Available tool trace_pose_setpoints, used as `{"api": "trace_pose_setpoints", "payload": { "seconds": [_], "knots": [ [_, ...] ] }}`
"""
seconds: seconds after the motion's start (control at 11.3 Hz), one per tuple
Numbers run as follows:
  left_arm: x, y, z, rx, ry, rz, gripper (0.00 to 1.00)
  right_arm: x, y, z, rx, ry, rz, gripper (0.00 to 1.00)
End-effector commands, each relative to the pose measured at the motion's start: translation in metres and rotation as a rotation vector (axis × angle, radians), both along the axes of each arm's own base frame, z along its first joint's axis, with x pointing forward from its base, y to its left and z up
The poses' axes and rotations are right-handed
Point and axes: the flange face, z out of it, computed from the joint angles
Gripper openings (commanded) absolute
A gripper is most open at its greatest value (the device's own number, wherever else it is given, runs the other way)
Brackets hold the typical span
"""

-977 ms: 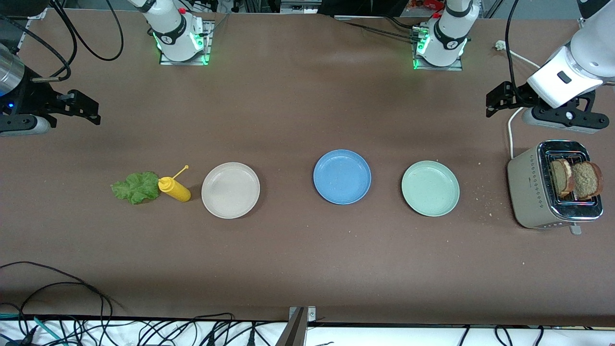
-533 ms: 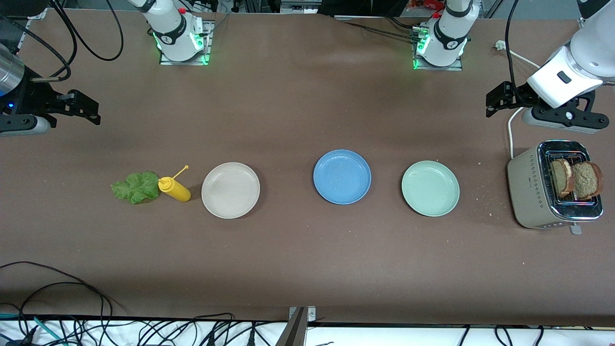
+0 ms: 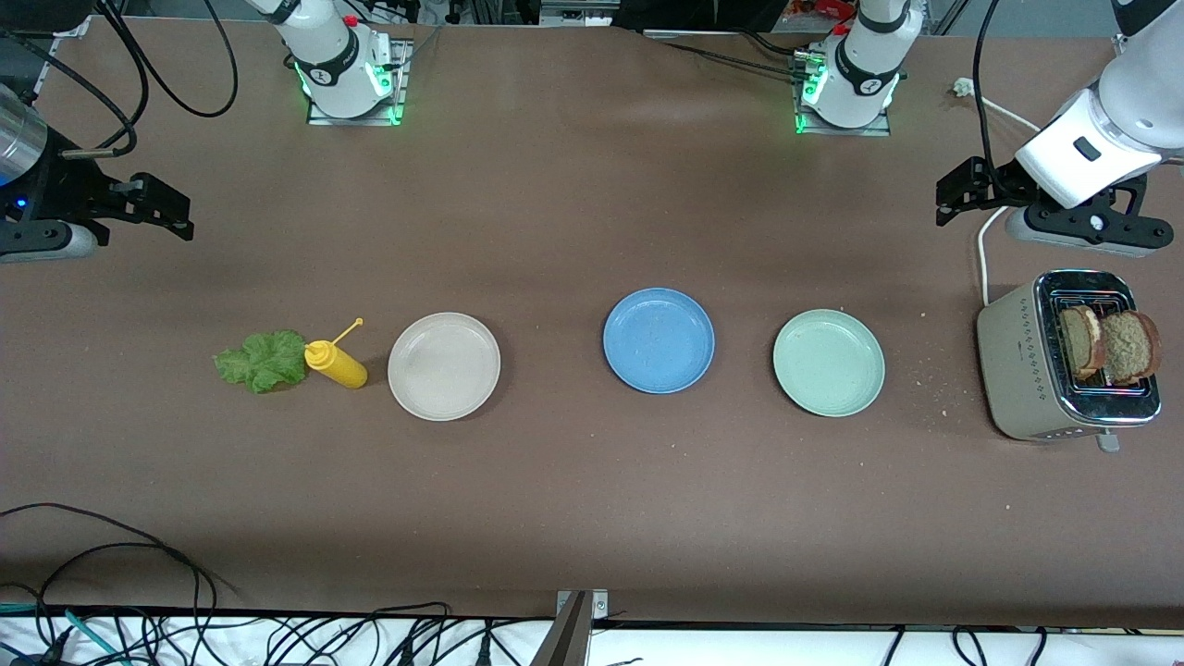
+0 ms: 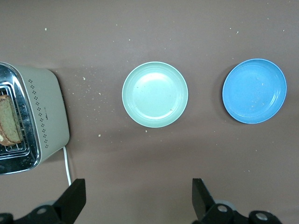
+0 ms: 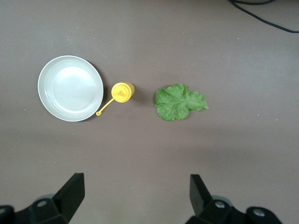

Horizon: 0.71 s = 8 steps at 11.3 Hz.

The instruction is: Make sandwich in blue plate with both arms

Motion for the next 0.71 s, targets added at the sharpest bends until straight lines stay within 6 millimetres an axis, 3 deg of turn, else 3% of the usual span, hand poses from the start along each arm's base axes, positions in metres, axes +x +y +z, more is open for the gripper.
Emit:
{"api": "trace_pose_setpoints", "payload": {
  "seconds": [0.0, 0.62],
  "knots": [
    [0.0024, 0.0007, 0.0055, -0.032, 0.006, 0.011, 1.00, 0.0036, -0.0013, 0.0005, -0.010, 0.007, 0.007, 1.00],
    [0.0048, 0.0020, -0.0022, -0.029, 0.024, 0.003, 1.00, 0.0036, -0.0013, 0.0005, -0.010, 0.006, 0.003, 1.00]
  ]
}}
